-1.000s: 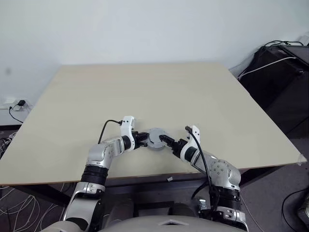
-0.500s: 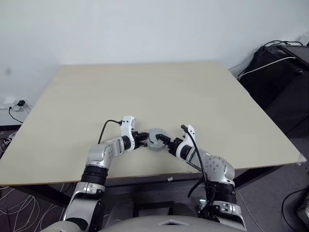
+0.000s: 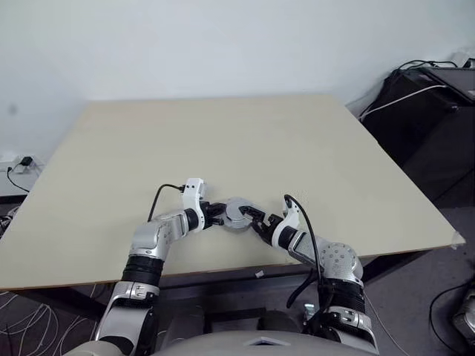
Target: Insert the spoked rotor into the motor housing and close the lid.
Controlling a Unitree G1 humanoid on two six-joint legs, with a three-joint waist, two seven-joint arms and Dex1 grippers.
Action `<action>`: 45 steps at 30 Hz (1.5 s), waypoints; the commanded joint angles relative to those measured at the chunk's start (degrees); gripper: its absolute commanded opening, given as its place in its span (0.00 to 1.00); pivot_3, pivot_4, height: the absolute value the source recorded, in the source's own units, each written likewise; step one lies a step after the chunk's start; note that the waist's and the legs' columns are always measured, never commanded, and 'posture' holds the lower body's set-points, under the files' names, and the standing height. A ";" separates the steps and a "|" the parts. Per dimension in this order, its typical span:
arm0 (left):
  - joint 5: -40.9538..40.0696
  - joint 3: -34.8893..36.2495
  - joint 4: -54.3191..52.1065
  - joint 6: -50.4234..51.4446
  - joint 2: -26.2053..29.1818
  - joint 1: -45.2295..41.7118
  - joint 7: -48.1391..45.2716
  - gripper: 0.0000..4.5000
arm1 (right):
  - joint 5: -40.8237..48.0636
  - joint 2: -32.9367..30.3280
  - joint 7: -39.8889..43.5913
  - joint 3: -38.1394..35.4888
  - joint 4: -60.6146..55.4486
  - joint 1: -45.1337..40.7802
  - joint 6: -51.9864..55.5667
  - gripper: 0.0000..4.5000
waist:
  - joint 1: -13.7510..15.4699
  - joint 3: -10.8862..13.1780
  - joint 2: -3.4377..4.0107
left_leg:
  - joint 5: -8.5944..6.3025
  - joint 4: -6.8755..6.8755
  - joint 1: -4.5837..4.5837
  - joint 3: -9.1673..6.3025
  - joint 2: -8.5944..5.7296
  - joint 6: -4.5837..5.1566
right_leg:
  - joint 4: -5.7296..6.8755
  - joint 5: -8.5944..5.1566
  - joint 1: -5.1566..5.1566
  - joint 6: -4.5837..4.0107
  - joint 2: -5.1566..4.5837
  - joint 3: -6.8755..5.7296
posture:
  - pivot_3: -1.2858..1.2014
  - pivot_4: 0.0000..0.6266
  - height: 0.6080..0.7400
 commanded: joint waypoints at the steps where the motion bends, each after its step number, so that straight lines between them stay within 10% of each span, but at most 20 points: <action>1: 0.04 -1.53 -0.02 1.27 -0.20 0.94 -0.34 0.00 | 4.39 3.32 3.06 1.61 -1.08 -0.85 1.86 1.00 | -0.11 0.01 0.01 | 0.00 0.00 0.00 0.00 0.01 0.00 | 0.00 0.00 0.00 0.00 0.01 0.00 | 0.52 0.00 1.00; 36: 0.19 -1.31 0.08 1.24 0.15 0.33 -0.20 0.00 | 2.12 3.99 4.16 4.59 1.57 -2.69 0.31 1.00 | -0.89 0.11 0.04 | -0.01 -0.03 0.06 0.01 0.05 -0.02 | 0.10 0.06 -0.06 0.10 -0.01 0.10 | 0.52 0.00 1.00; 45: 0.20 -1.28 -0.03 1.16 0.01 0.52 -0.10 0.00 | 1.75 4.04 4.01 3.54 1.39 -3.03 -0.47 0.45 | -0.95 0.12 0.08 | -0.01 -0.07 0.01 0.02 0.05 -0.02 | 0.09 0.06 -0.13 0.09 -0.04 0.13 | 0.52 0.00 1.00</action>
